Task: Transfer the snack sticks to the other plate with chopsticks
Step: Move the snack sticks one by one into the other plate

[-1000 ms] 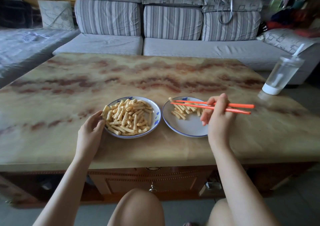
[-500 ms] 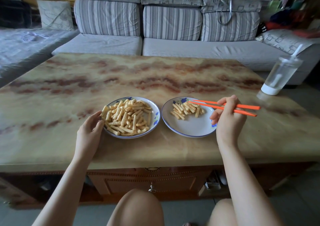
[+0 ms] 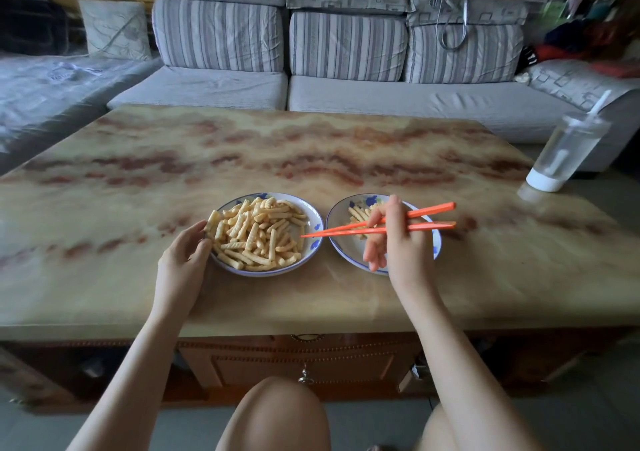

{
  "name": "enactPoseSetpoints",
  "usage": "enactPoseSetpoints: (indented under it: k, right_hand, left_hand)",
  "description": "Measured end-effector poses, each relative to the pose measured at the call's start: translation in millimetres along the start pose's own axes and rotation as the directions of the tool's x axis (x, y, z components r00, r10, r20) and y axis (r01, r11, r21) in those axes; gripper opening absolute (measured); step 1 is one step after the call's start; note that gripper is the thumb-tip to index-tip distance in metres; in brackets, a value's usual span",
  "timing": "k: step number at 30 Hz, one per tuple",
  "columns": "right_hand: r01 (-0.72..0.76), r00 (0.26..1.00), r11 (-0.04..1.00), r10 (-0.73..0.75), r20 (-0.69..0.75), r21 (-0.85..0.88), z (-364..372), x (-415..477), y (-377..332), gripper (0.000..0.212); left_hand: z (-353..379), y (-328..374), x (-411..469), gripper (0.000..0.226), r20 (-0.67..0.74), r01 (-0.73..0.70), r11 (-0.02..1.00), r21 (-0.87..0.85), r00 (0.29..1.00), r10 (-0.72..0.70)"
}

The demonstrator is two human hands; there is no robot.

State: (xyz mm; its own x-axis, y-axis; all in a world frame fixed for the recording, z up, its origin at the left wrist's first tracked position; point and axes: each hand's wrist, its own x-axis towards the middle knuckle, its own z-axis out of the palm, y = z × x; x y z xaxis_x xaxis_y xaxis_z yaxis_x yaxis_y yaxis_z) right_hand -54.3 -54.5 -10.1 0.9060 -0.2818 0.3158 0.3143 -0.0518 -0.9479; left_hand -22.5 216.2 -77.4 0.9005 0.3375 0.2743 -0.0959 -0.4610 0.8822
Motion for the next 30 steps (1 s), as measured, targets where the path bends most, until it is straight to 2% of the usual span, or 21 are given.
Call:
enactPoseSetpoints:
  k: [4, 9, 24, 30]
  right_hand:
    - [-0.013, 0.999, 1.0, 0.014, 0.053, -0.023, 5, -5, 0, 0.046]
    - [-0.038, 0.998, 0.998, 0.041, 0.054, -0.044, 14, -7, 0, 0.046]
    - [-0.043, 0.99, 0.998, 0.048, -0.134, 0.035, 6, -2, 0, 0.046]
    - [-0.022, 0.973, 0.992, 0.05, -0.224, 0.125, -8, 3, -6, 0.044]
  left_hand:
    - [0, 0, 0, 0.035, -0.003, -0.002, 1.0, -0.001, 1.0, 0.002]
    - [0, 0, 0, 0.035, -0.004, 0.001, 1.0, 0.001, 1.0, -0.001]
    - [0, 1, -1, 0.035, -0.008, 0.005, 1.0, -0.001, 1.0, -0.005]
    - [0, 3, -1, 0.035, -0.008, 0.015, 1.0, -0.011, 1.0, -0.015]
